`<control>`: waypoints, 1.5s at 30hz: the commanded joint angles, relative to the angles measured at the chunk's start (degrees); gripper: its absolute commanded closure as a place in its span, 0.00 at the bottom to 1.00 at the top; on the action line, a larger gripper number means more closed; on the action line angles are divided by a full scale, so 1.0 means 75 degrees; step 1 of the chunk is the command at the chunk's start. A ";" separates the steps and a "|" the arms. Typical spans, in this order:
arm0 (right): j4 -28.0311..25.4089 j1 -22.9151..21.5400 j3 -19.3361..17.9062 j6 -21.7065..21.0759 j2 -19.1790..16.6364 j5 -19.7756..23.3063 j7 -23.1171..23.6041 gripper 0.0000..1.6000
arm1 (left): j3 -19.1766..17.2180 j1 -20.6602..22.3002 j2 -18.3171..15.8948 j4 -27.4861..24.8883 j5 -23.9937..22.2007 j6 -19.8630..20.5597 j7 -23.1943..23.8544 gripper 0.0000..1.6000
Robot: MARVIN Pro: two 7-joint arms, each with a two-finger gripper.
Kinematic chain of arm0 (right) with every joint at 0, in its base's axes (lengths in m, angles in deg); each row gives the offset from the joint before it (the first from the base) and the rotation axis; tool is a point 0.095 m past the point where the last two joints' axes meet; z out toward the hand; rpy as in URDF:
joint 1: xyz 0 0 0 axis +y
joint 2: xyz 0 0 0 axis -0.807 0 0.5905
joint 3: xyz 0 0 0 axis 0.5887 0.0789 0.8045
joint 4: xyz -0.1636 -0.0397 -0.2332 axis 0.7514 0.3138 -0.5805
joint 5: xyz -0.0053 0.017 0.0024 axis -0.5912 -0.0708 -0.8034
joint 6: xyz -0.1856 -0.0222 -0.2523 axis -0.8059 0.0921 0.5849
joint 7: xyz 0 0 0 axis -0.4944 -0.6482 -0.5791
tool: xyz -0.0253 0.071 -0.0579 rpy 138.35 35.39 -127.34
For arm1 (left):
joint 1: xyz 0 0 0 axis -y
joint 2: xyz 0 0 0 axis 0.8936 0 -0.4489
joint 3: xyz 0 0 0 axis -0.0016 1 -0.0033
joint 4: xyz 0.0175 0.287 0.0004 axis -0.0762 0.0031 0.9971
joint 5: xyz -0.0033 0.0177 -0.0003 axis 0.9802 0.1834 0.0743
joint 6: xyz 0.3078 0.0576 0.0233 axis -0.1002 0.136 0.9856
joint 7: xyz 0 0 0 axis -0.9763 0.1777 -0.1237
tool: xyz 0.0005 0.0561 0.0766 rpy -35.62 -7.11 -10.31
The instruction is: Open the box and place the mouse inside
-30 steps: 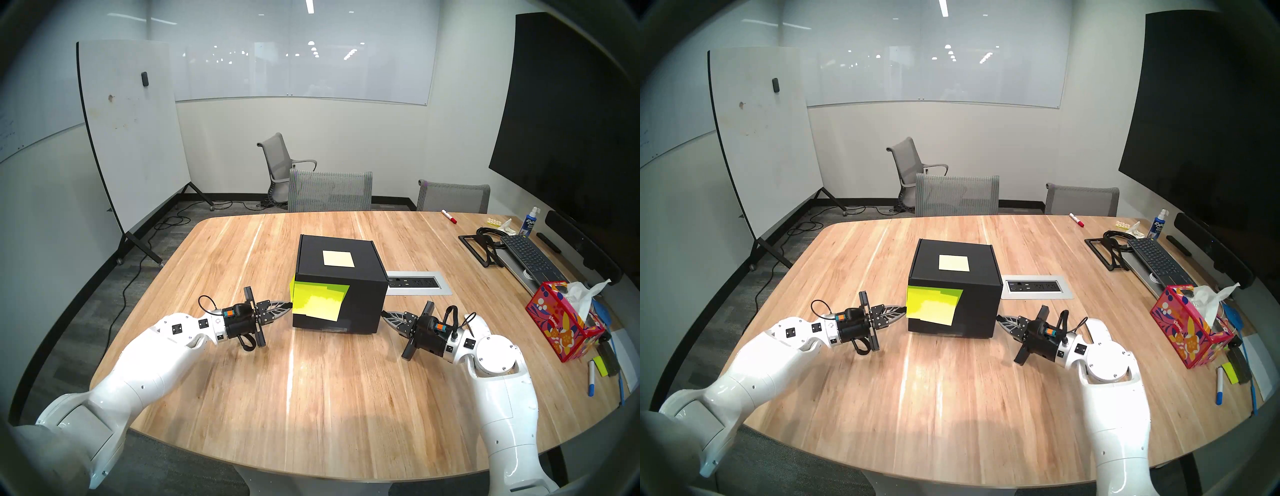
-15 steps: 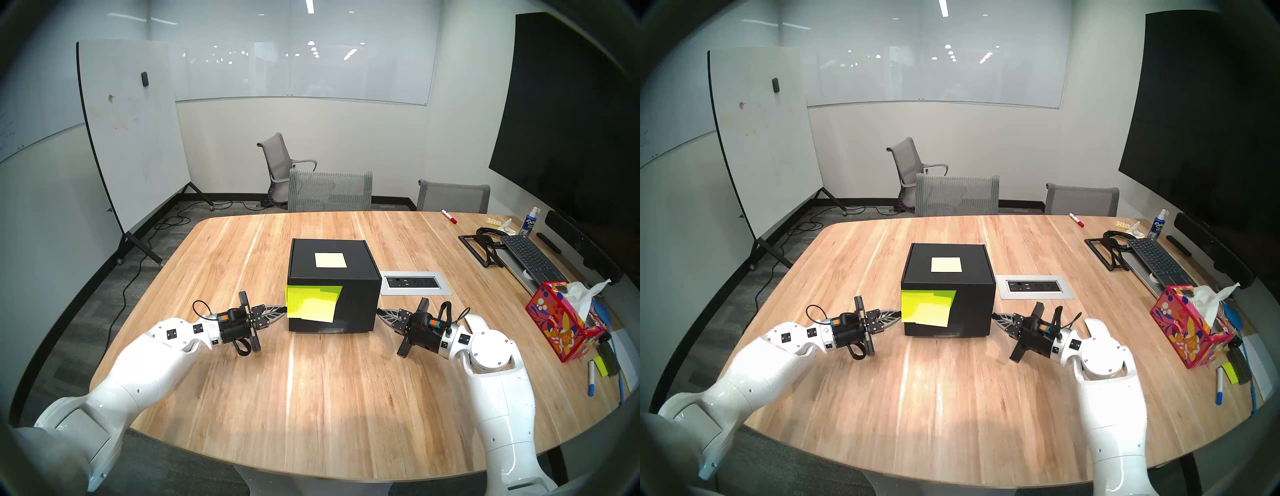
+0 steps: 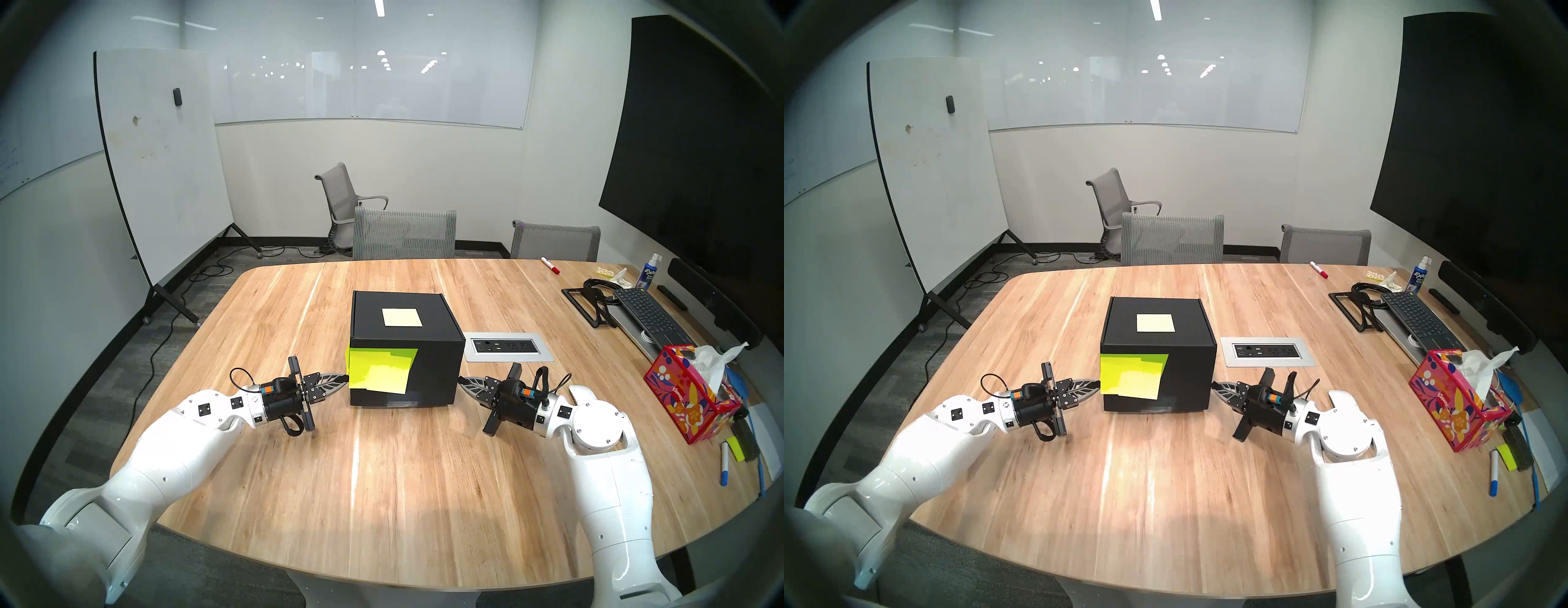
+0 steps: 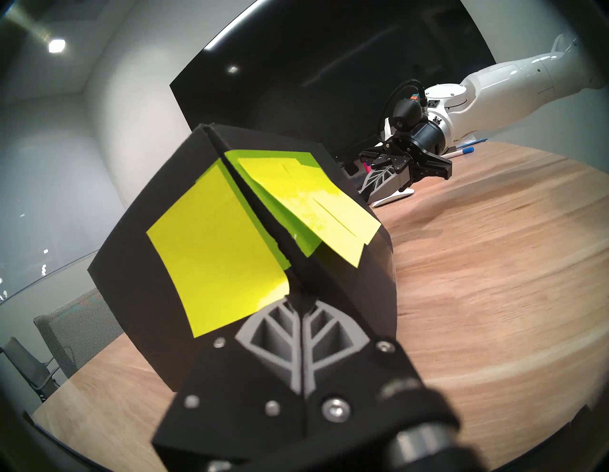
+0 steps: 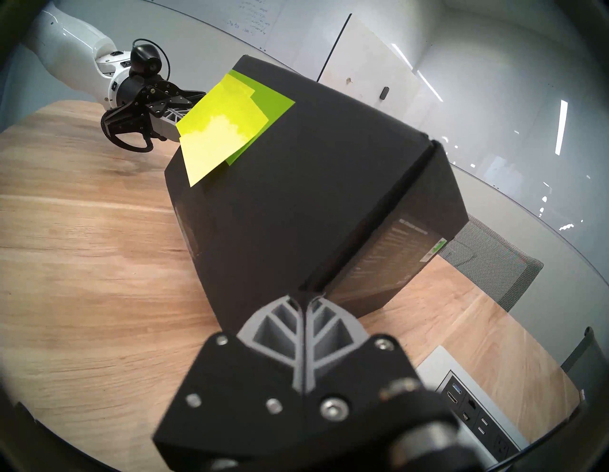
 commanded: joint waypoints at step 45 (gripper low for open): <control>-0.0096 -0.0001 0.0003 0.0010 0.0344 0.0096 -0.0032 1.00 | -0.0086 -0.0104 0.0311 -0.0282 -0.0023 -0.0119 -0.0001 1.00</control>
